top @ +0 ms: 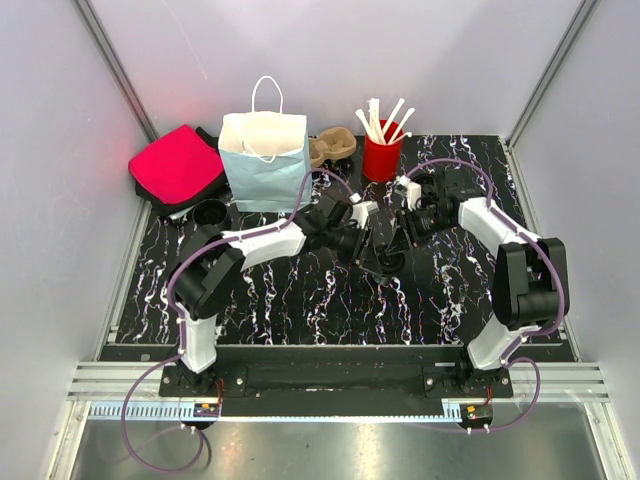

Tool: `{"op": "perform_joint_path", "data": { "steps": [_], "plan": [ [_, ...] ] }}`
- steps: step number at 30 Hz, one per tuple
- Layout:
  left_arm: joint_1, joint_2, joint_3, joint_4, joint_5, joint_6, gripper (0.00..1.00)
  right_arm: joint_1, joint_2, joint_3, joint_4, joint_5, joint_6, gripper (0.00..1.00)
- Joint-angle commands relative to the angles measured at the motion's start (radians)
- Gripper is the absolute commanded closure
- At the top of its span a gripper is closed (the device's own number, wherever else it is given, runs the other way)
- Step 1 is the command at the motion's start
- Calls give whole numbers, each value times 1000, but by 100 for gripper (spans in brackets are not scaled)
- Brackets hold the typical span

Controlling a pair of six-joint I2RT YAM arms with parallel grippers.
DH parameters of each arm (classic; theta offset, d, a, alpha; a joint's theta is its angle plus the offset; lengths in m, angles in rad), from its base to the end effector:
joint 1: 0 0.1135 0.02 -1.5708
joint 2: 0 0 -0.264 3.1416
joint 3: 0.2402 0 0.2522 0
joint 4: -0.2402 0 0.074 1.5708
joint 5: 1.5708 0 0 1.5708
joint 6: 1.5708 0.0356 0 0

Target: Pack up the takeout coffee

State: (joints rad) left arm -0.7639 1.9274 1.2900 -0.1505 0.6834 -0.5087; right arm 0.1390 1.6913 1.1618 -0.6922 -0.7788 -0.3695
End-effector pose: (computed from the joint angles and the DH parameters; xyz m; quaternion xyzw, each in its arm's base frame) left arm 0.2851 -0.3043 0.1913 0.2376 0.8476 -0.4627 0.1051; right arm 0.3208 0.0701 0.2103 -0.2930 0.8652 0.3529 0.2026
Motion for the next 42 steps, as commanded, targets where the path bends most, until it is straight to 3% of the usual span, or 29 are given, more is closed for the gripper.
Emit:
{"op": "perform_joint_path", "data": {
  "steps": [1,5,9,14,18,42],
  "plan": [
    [-14,79,-8,-58,-159,67,70,14,45,-67,13,250,-82,56],
    [-15,97,8,-64,-157,64,75,14,44,-74,19,262,-78,56],
    [-14,97,22,-64,-134,62,72,13,39,-77,20,260,-78,56],
    [8,26,38,-41,-99,87,46,14,18,-64,20,245,-74,56],
    [41,-31,55,-46,-74,117,35,14,10,-44,8,237,-68,56],
    [66,-84,66,-32,-53,144,28,14,-74,107,-119,161,-55,38]
  ]
}}
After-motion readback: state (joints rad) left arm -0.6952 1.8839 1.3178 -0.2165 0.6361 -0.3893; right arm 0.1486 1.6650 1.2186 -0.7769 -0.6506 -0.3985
